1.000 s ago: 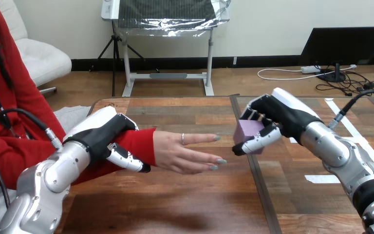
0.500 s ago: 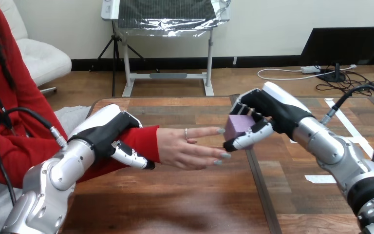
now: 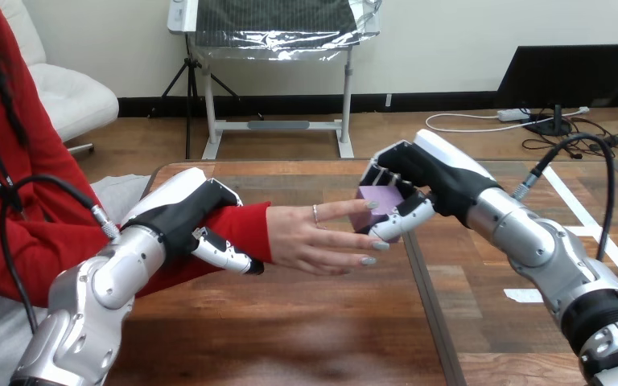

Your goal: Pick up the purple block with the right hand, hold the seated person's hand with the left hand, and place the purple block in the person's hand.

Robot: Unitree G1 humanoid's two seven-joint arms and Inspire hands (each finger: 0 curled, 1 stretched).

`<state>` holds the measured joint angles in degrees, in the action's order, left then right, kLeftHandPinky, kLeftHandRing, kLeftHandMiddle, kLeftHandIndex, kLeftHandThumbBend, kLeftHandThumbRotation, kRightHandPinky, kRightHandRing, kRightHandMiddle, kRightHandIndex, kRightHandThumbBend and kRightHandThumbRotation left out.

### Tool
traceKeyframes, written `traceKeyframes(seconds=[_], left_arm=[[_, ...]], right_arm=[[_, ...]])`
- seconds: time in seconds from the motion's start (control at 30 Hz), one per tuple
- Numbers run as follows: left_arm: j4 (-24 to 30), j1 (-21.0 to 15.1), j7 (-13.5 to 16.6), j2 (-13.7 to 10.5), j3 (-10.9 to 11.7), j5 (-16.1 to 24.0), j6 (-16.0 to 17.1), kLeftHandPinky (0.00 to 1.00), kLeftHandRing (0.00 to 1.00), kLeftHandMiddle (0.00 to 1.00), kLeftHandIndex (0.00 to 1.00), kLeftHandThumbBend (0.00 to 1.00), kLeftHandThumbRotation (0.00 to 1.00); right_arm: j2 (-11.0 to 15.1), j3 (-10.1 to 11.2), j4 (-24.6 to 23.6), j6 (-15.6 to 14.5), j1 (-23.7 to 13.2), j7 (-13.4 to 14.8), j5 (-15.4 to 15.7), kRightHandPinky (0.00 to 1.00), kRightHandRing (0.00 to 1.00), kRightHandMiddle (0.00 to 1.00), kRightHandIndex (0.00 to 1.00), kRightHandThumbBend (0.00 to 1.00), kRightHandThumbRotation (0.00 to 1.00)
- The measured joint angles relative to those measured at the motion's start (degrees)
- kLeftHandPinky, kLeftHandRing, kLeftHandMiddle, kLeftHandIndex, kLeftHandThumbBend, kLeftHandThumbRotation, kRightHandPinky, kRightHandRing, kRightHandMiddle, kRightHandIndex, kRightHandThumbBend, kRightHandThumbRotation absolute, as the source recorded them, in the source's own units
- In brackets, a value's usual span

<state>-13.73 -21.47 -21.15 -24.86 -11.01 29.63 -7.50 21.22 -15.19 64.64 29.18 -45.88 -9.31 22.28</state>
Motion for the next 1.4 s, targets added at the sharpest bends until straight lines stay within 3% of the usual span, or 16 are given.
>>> traceKeyframes(seconds=[0.8, 1.4], left_arm=[[-2.87, -1.88, 1.13, 2.36, -0.07, 0.02, 0.00, 0.17, 0.24, 0.33, 0.40, 0.68, 0.00], [-5.27, -3.65, 1.54, 2.86, -0.07, 0.05, 0.02, 0.14, 0.21, 0.30, 0.39, 0.68, 0.00]], right_arm=[[-2.31, 0.00, -5.35, 0.94, 0.13, -2.70, -1.03, 0.32, 0.36, 0.41, 0.43, 0.77, 0.00], [-2.76, 0.00, -7.86, 0.89, 0.89, -2.91, -1.78, 0.33, 0.35, 0.41, 0.43, 0.77, 0.00]])
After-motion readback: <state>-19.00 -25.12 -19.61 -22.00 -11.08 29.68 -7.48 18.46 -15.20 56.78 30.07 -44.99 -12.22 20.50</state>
